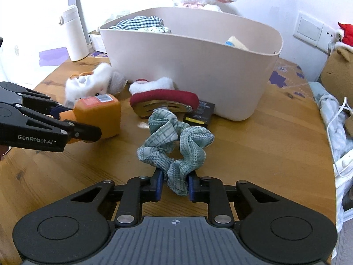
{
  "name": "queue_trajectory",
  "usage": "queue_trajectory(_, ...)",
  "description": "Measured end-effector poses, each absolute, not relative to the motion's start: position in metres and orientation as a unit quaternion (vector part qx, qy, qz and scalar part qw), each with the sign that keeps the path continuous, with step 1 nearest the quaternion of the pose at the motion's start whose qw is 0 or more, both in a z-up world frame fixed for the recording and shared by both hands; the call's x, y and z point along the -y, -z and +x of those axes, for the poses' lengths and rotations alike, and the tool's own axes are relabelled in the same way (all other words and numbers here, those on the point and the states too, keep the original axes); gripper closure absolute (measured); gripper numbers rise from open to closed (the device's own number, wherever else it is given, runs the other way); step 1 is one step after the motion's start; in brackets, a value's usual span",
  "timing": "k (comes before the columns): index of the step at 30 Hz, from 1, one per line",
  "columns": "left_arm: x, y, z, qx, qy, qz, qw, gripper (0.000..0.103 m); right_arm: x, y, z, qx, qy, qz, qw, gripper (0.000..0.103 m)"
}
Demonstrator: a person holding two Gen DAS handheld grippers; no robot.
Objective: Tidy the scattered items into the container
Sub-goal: 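Grasp the orange bottle with the left gripper while the right grasps the green plaid scrunchie, then lift the orange bottle and scrunchie toward the basket with both grippers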
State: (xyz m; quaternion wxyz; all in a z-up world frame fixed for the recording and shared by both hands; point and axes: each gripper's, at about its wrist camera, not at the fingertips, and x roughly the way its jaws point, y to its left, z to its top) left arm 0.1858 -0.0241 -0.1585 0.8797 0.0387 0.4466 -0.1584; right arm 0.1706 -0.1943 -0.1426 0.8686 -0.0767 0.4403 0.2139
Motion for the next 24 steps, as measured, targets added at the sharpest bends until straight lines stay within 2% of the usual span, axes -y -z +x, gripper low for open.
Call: queue_trajectory(24,0.026,0.13,0.166,-0.422,0.178,0.063,0.887,0.064,0.218,0.103,0.16,-0.401,-0.201,-0.07,0.891,0.084)
